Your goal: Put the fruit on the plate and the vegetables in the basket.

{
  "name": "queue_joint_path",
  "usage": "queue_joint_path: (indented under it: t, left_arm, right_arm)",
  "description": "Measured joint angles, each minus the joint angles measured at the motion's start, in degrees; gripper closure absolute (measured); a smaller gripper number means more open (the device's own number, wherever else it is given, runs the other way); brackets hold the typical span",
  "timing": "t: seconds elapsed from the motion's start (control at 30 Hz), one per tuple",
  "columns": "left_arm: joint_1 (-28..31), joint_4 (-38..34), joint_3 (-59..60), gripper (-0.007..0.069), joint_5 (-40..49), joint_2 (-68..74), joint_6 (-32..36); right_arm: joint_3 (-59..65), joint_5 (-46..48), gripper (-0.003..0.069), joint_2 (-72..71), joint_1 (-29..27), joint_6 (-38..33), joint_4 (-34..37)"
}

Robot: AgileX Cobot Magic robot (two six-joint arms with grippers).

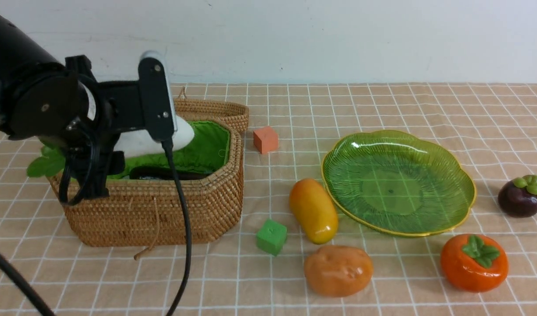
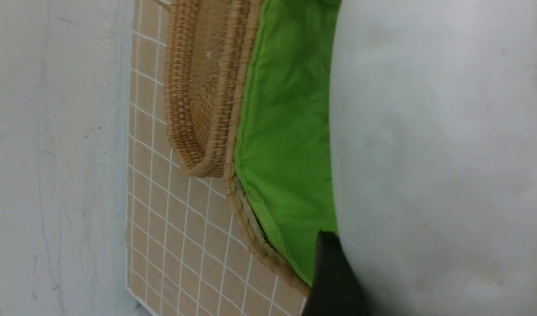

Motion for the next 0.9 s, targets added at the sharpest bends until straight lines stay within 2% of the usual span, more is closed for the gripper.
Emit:
queue_joint_path:
  t: [0.1,0.33,0.5,0.6,0.7,0.77,0.8,0.87,0.9]
  left_arm:
    - [0.2,0.1,0.0,0.0168,-1.2,1.3,-1.1]
    - [0.2,4.1,0.0,0.0164,-4.7,1.7,-9.8]
    - [0.2,5.5,0.0,0.0046,-4.8,0.5,-16.9]
    - [0.2,4.5,0.0,0.0006,-4.5,-1.0,-20.5]
    - [0.2,2.1,0.0,0.0018,-4.0,-2.4,-23.9]
    - [-0.2,-5.2,0.0,0.0108,-3.6,-4.3,-30.5]
    - [-0.2,-5.9,0.0,0.0129,-3.5,-4.4,-31.0]
    - [-3.1,-15.2,0.0,0.0312,-2.1,-5.6,-36.6]
    - [-6.5,-20.1,0.0,0.0447,-0.9,-5.8,-37.8]
  right_arm:
    - [0.0,1.0,0.0535,0.0,0.0,0.0,0.0]
    - [0.0,2.7,0.0532,0.0,0.0,0.0,0.0]
    - [0.0,3.8,0.0531,0.0,0.0,0.0,0.1]
    - [0.0,3.8,0.0531,0.0,0.0,0.0,0.1]
    - [0.0,4.1,0.0531,0.0,0.0,0.0,0.2]
    - [0.0,4.9,0.0531,0.0,0.0,0.3,0.2]
    - [0.0,5.0,0.0531,0.0,0.0,0.3,0.2]
    - [0.0,6.6,0.0531,0.0,0.0,2.0,-0.4]
    - [0.0,7.9,0.0531,0.0,0.0,3.0,-1.4]
